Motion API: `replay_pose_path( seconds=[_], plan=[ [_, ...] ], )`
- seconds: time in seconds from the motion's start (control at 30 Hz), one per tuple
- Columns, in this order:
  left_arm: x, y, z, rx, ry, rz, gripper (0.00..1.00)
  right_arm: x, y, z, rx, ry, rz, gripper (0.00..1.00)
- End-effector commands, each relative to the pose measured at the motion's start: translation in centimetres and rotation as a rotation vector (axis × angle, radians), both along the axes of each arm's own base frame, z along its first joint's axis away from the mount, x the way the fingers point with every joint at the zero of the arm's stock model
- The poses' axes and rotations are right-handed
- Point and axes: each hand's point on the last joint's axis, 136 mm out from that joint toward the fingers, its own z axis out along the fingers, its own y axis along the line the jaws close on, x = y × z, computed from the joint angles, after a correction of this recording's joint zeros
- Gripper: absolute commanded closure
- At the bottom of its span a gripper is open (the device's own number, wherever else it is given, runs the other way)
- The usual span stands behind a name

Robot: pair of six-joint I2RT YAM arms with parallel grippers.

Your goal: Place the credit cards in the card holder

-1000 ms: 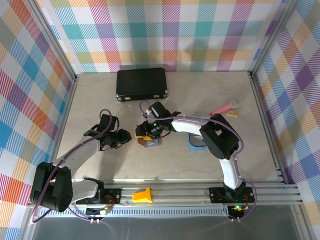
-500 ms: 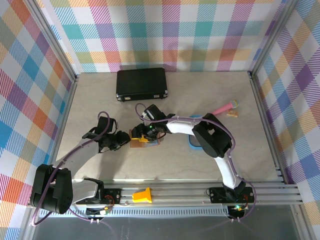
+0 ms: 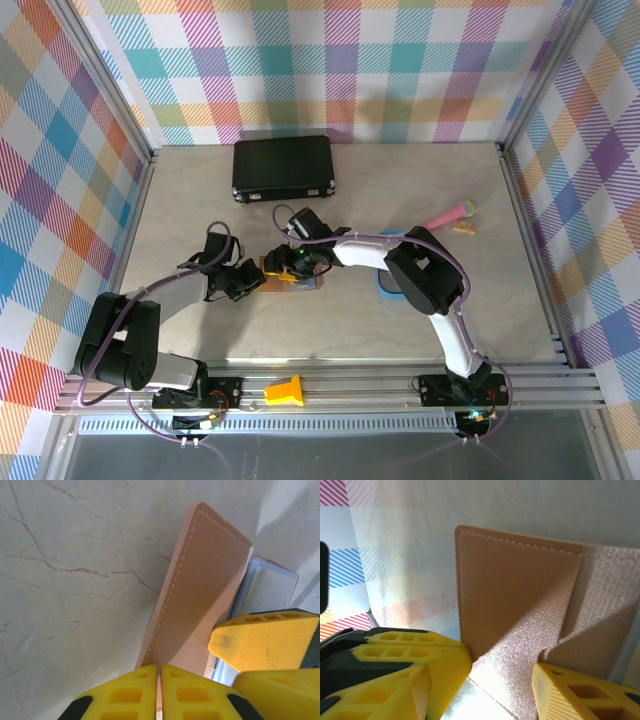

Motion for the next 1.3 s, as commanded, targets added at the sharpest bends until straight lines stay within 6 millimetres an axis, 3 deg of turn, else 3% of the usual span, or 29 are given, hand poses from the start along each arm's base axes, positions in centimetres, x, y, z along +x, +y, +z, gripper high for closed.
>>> replay_pose_path(
  seconds=[0.0,0.13,0.3,0.4,1.27],
  plan=[
    [0.2,0.3,-0.9,0.003,0.003,0.014,0.90,0.2,0.6,2.1,0.062,-0.032,0.014,0.44],
    [-0.1,0.6,-1.7,0.018,0.017,0.017,0.90,1.2,-2.2,4.3,-0.006,-0.121,-0.018,0.42],
    [-0.3,0.7,-1.9,0.027,0.018,0.009,0.90,2.0,-6.9,4.0,-0.206,-0.187,-0.059,0.39],
    [-0.2,0.7,-1.7,0.029,0.010,0.010,0.90,1.9,-8.1,3.2,-0.284,-0.193,-0.038,0.38],
    [-0.1,0.5,-2.7,0.032,0.027,-0.008,0.88,1.5,-6.9,0.4,-0.311,-0.074,-0.014,0.37]
  ],
)
